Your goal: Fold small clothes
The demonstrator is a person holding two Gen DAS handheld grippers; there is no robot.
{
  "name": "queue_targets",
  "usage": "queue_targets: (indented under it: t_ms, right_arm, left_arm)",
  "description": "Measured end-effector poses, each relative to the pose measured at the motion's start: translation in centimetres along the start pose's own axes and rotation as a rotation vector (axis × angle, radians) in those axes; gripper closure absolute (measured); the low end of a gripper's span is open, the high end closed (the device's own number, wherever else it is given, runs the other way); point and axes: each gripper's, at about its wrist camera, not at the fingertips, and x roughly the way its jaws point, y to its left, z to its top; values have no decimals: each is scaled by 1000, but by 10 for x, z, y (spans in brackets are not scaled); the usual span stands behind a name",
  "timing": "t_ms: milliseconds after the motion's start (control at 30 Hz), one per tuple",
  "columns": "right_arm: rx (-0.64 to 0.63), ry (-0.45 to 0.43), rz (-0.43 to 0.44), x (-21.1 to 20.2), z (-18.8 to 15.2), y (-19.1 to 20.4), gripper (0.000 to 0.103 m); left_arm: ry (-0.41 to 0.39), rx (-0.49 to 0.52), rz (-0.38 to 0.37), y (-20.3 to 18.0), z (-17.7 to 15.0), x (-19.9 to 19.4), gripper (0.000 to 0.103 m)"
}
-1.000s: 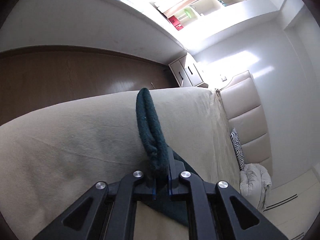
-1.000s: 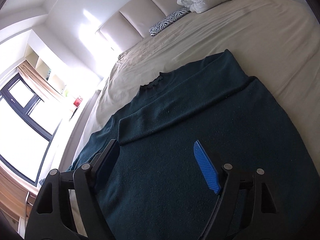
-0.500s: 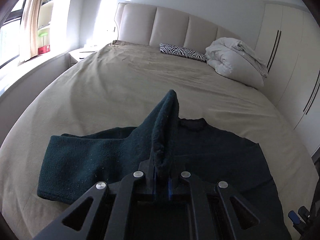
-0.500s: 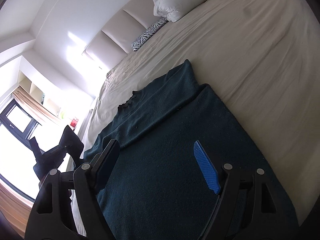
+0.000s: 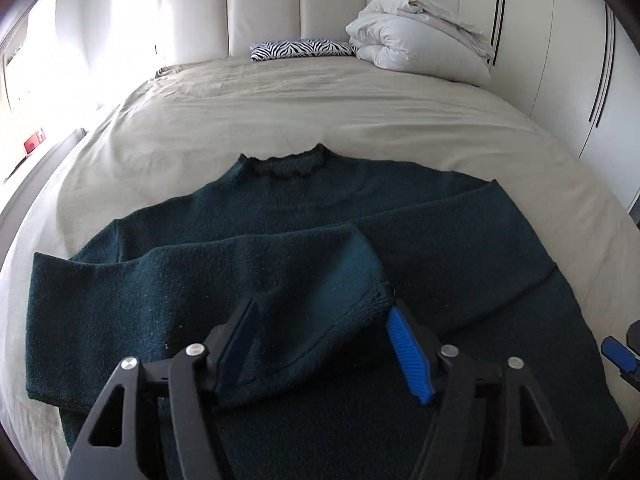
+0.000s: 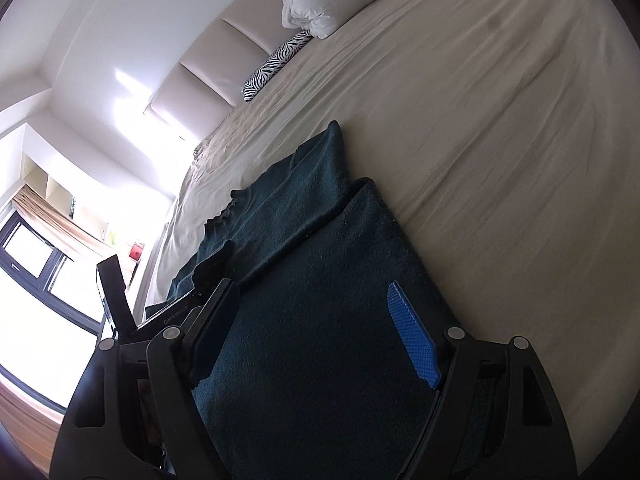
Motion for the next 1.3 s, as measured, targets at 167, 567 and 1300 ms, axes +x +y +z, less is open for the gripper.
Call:
queue_targets:
  t_ms: [167, 567, 1300]
  right_arm:
    - [-91, 69, 34, 41, 17, 38, 27]
    - [-207, 398, 51, 204, 43, 142, 40]
    - [-324, 381, -45, 205, 72, 143, 96]
  left_arm:
    - [-54, -47, -30, 34, -16, -38, 26]
    - [-128, -436, 99, 225, -43, -71, 28]
    - [-25, -578, 35, 302, -32, -24, 38]
